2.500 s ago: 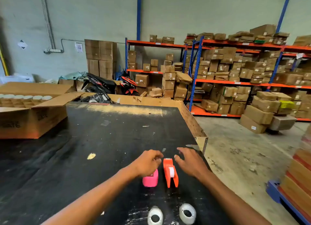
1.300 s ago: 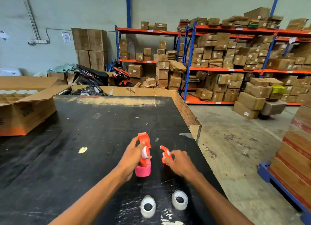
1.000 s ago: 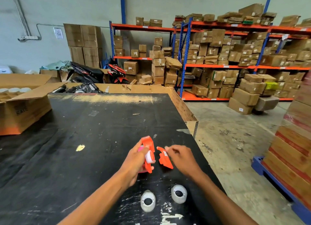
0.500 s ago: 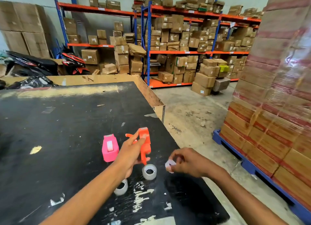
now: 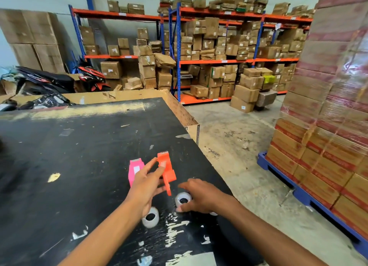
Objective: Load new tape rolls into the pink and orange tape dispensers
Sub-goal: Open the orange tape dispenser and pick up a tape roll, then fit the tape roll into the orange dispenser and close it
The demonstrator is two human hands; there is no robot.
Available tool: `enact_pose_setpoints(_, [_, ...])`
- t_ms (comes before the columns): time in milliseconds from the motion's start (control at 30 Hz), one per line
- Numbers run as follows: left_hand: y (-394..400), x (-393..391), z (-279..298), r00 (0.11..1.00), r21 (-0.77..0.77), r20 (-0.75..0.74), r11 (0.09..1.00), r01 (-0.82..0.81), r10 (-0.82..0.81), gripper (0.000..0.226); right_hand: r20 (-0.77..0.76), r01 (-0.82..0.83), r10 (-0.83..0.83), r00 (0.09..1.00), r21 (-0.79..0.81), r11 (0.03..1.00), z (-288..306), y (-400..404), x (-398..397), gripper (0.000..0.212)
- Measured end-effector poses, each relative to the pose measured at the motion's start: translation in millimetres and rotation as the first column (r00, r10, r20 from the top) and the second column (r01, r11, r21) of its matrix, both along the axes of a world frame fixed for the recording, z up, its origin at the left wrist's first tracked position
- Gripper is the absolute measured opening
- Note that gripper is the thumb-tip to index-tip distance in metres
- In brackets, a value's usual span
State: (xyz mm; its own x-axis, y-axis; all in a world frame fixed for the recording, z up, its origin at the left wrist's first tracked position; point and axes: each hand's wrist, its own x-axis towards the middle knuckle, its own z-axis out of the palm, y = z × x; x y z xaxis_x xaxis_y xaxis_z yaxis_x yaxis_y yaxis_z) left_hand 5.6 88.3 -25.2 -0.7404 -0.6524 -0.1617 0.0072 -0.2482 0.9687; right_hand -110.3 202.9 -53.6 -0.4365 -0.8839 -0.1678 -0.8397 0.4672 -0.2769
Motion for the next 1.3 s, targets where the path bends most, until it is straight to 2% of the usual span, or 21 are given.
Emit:
enact_pose_setpoints(67, [-4.7,9.6,0.8,1.000,-0.006,-0.011,1.000,-0.029,0.029,0.029,0.019,-0.010,0.011,1.000,-0.028,1.000,-2.6,-4.5,2.7,0.051])
enact_pose_setpoints(133, [-12.5,19.3,0.6,0.998,-0.012,-0.024,0.998,-0.063,0.063,0.020,0.193,0.069,-0.026,0.981,-0.219,0.973,2.8,-7.0,2.2,0.035])
enact_pose_setpoints(167, [-15.3,22.7,0.8,0.997,-0.013,-0.030,0.997,-0.075,0.075,0.017,0.358,0.165,-0.038,0.933,-0.331,0.929,8.6,-7.1,2.0,0.029])
enact_pose_setpoints(233, [-20.3,29.2,1.8,0.994,-0.009,-0.051,0.995,-0.100,0.099,0.018,0.658,0.328,0.065,0.751,-0.456,0.827,23.5,-10.4,1.1,0.024])
enact_pose_setpoints(300, [-20.7,32.5,4.0,0.993,-0.016,-0.054,0.995,-0.102,0.101,0.019,0.765,0.356,0.186,0.616,-0.482,0.801,34.4,-13.4,1.6,0.029])
enact_pose_setpoints(333, [-19.6,33.2,4.7,0.994,-0.020,-0.055,0.995,-0.096,0.094,0.018,0.770,0.328,0.223,0.598,-0.489,0.809,37.7,-14.6,3.2,0.031])
enact_pose_setpoints(400, [-18.6,35.0,7.1,0.995,-0.028,-0.062,0.996,-0.081,0.079,0.016,0.736,0.253,0.273,0.619,-0.516,0.818,40.3,-19.5,8.8,0.034])
enact_pose_setpoints(467, [-18.2,36.8,9.8,0.994,-0.023,-0.076,0.996,-0.083,0.081,0.016,0.712,0.240,0.290,0.639,-0.543,0.805,39.3,-23.8,11.0,0.036])
enact_pose_setpoints(667, [-19.4,41.0,10.2,0.995,-0.037,-0.085,0.998,-0.050,0.046,0.016,0.700,0.191,0.344,0.626,-0.565,0.803,37.2,-33.1,10.9,0.043])
enact_pose_setpoints(800, [-21.0,41.2,4.4,0.996,0.044,-0.070,0.998,-0.052,0.055,0.024,0.692,0.169,0.358,0.627,-0.570,0.804,36.7,-39.9,13.5,0.044])
enact_pose_setpoints(933, [-27.2,41.1,-0.8,0.996,0.085,-0.063,0.994,-0.063,0.069,0.020,0.678,0.152,0.345,0.649,-0.560,0.815,36.0,-44.1,17.4,0.044])
enact_pose_setpoints(1000, [-32.9,41.1,-3.8,0.993,0.091,-0.055,0.991,-0.097,0.103,0.020,0.676,0.165,0.343,0.652,-0.568,0.807,39.6,-49.9,12.8,0.034])
enact_pose_setpoints(1067, [-39.4,41.8,-6.1,0.990,0.108,-0.046,0.986,-0.129,0.135,0.024,0.716,0.288,0.263,0.647,-0.548,0.785,40.3,-61.7,0.5,0.015])
enact_pose_setpoints(1100, [-42.1,42.0,-6.7,0.989,0.116,-0.043,0.984,-0.138,0.144,0.026,0.719,0.350,0.199,0.666,-0.536,0.768,39.7,-67.8,-7.5,0.015])
enact_pose_setpoints(1133, [-44.7,43.0,-7.5,0.987,0.124,-0.043,0.981,-0.147,0.154,0.027,0.682,0.374,0.115,0.722,-0.526,0.764,35.2,-75.4,-16.7,0.021])
enact_pose_setpoints(1233, [-49.5,44.5,-8.1,0.983,0.131,-0.048,0.977,-0.170,0.177,0.026,0.428,0.318,-0.120,0.896,-0.428,0.846,15.5,-94.4,-37.7,0.039])
enact_pose_setpoints(1300, [-51.6,45.5,-9.3,0.982,0.121,-0.044,0.977,-0.178,0.185,0.024,0.276,0.305,-0.228,0.934,-0.280,0.910,-0.5,-105.5,-45.7,0.042])
